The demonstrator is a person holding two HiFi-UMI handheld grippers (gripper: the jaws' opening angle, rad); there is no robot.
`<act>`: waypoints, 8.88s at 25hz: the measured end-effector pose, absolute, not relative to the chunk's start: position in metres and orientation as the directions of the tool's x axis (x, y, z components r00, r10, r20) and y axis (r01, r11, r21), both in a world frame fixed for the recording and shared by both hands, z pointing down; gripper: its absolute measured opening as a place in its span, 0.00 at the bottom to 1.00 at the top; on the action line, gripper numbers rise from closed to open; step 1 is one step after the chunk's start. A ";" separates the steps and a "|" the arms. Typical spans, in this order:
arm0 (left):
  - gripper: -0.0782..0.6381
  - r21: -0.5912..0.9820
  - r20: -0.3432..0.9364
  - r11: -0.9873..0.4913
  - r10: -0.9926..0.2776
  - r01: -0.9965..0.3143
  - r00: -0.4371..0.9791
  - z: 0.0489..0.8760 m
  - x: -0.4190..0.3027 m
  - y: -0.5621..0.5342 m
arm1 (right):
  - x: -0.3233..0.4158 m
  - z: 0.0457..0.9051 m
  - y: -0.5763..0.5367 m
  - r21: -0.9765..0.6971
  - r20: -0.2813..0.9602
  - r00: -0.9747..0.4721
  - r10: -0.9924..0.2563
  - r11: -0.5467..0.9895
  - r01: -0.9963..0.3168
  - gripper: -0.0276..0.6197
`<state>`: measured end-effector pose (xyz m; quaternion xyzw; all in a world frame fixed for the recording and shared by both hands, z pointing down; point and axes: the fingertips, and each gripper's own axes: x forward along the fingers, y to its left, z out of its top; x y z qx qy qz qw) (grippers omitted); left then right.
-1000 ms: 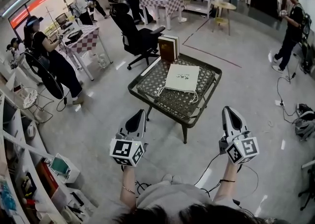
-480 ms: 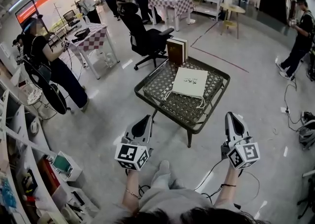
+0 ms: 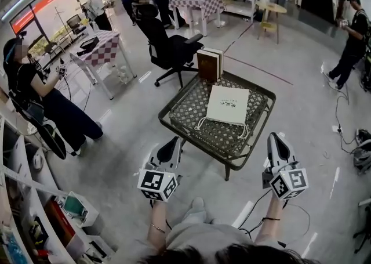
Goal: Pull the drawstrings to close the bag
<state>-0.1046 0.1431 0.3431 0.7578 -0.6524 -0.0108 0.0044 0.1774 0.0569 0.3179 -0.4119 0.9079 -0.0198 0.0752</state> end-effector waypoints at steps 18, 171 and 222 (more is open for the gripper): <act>0.14 0.031 0.038 -0.305 -0.951 -0.952 0.306 0.372 -0.166 0.035 | 0.112 0.352 -0.014 -0.142 -0.065 -0.556 -0.828 0.560 -0.817 0.08; 0.15 0.099 0.900 -0.533 -0.312 -0.840 0.304 0.750 -0.133 -0.182 | 0.107 0.737 -0.204 -0.024 0.917 -0.277 -0.287 0.653 -0.757 0.08; 0.15 -0.102 0.725 -0.584 -0.598 -0.805 0.342 0.562 -0.156 -0.262 | 0.100 0.540 -0.272 0.275 0.712 -0.297 -0.636 0.642 -0.715 0.08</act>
